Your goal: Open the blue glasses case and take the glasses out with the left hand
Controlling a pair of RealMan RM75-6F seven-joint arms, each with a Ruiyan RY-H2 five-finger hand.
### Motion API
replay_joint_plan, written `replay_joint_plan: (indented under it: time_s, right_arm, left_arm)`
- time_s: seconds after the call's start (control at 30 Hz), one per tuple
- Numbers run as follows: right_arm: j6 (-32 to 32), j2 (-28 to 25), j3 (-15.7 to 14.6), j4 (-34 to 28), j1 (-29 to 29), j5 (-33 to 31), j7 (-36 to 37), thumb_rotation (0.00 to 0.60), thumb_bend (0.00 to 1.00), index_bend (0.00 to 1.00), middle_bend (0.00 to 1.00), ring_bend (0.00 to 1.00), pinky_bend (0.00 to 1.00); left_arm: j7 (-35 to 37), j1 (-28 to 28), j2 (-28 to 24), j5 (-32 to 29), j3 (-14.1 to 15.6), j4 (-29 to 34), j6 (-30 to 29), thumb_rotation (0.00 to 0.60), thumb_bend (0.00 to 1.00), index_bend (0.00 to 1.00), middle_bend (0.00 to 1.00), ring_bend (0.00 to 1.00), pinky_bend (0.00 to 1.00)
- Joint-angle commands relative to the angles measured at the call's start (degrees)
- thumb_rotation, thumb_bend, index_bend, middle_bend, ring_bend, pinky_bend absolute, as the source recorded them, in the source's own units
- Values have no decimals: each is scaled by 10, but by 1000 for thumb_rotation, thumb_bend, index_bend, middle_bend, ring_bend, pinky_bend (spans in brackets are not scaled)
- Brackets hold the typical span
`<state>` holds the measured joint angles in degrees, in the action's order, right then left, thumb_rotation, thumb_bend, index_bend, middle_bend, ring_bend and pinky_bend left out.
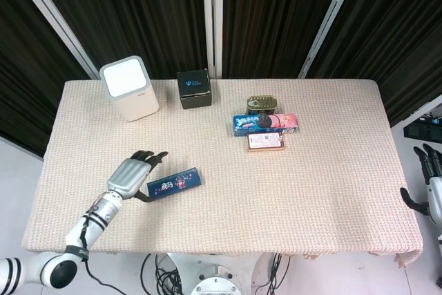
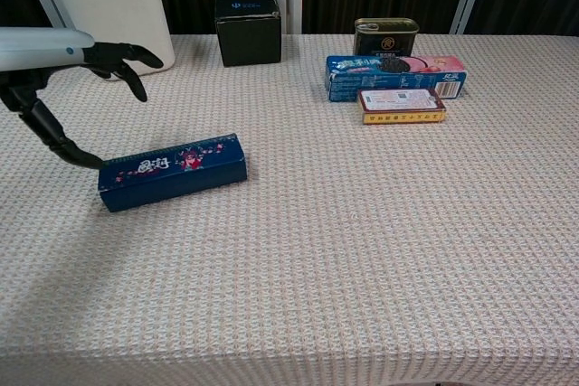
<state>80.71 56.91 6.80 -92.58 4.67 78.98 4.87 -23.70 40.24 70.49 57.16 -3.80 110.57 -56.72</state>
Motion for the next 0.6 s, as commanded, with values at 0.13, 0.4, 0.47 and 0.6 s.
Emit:
replay_joint_plan:
  time_s: [0.13, 0.4, 0.47, 0.6]
  right_arm:
    - [7, -7, -1, -7, -3, 6, 5, 600, 269, 0, 0, 0, 0]
    - [14, -16, 2, -10, -9, -2, 13, 600, 270, 0, 0, 0, 0]
    - [12, -15, 2, -9, -8, -2, 13, 600, 271, 0, 0, 0, 0]
    - [5, -13, 0, -6, -6, -3, 13, 600, 272, 0, 0, 0, 0]
  left_arm:
    - [-110, 26, 98, -91, -18, 7, -71, 600, 145, 90, 205, 121, 193]
    - [-144, 42, 151, -119, -28, -14, -95, 600, 168, 97, 202, 141, 230]
    - [-148, 46, 158, -126, -32, -20, -97, 600, 185, 97, 202, 144, 231]
    - [-150, 49, 165, -138, -35, -28, -97, 600, 205, 99, 206, 153, 242]
